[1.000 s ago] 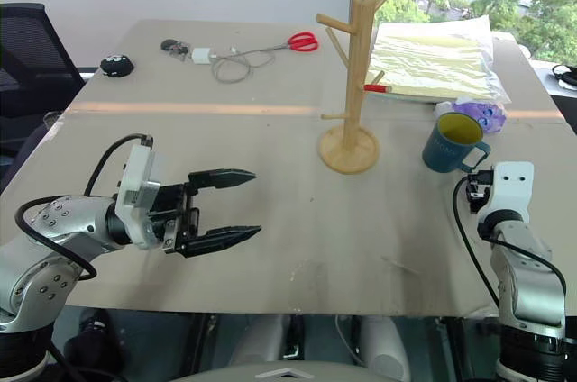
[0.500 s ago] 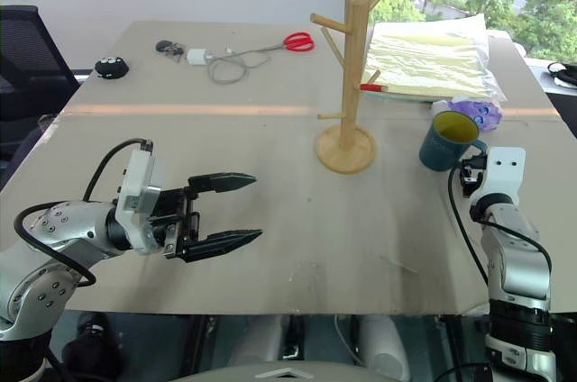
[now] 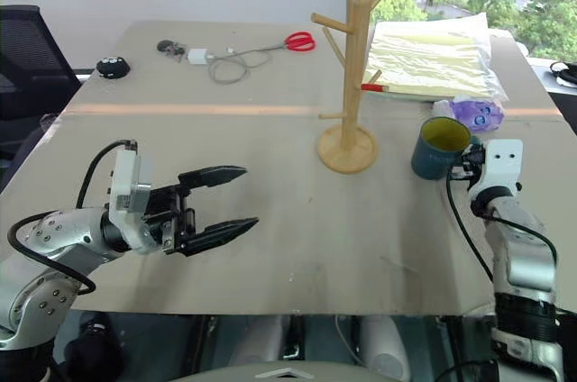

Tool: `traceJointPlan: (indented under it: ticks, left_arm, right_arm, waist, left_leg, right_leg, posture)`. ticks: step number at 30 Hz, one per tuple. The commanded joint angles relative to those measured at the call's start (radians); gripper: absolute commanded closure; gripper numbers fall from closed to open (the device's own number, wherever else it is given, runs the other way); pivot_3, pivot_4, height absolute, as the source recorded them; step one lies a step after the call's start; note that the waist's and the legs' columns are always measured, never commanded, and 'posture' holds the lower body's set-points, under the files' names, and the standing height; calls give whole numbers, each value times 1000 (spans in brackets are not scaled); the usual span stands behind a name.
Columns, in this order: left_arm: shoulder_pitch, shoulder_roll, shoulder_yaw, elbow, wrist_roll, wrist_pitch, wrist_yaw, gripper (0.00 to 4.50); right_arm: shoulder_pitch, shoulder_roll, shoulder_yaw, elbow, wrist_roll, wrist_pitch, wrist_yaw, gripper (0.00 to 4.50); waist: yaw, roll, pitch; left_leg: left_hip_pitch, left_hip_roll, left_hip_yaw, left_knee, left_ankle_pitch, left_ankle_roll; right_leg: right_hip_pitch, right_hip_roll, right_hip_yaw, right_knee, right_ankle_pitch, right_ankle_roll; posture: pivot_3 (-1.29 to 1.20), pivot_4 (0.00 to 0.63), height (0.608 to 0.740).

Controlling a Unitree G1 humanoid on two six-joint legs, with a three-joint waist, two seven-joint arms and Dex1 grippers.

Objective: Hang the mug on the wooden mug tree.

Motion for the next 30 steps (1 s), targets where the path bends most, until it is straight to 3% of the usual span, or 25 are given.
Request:
traceJointPlan:
  ticks: [1,6,14,21,30]
  left_arm:
    - [21,-12,61,70,14,-79,-54,0]
    - [55,-2,86,148,12,-108,-132,0]
    - [62,12,133,133,-71,-74,-175,0]
    - [96,52,206,61,-146,-11,-135,0]
    - [124,36,223,-3,-176,8,-64,0]
  right_arm:
    - [60,-117,-23,-273,176,65,194,4484]
    - [-53,-244,35,-452,270,278,167,4484]
    - [-398,-206,181,-430,309,539,32,4484]
    - [-490,-290,163,-338,350,582,140,4484]
    - [-469,-440,106,-285,463,589,338,4484]
  waist:
    - [0,1,0]
    - [-8,0,1]
    - [5,-2,0]
    - [5,-2,1]
    - [0,-2,1]
  left_leg:
    - [0,1,0,0,0,0]
    - [2,3,1,-1,-2,4]
    - [-1,3,-1,0,-2,3]
    - [-3,1,0,0,-1,1]
    - [-2,2,0,0,-4,6]
  right_leg:
    - [0,0,0,0,0,0]
    - [0,1,0,0,-1,-2]
    - [-1,0,-3,0,-1,-6]
    - [-2,-2,-3,-3,0,-2]
    - [-1,-1,-2,-2,0,-2]
  posture:
    - [0,150,740]
    - [0,150,740]
    - [0,150,740]
    - [0,150,740]
    - [0,150,740]
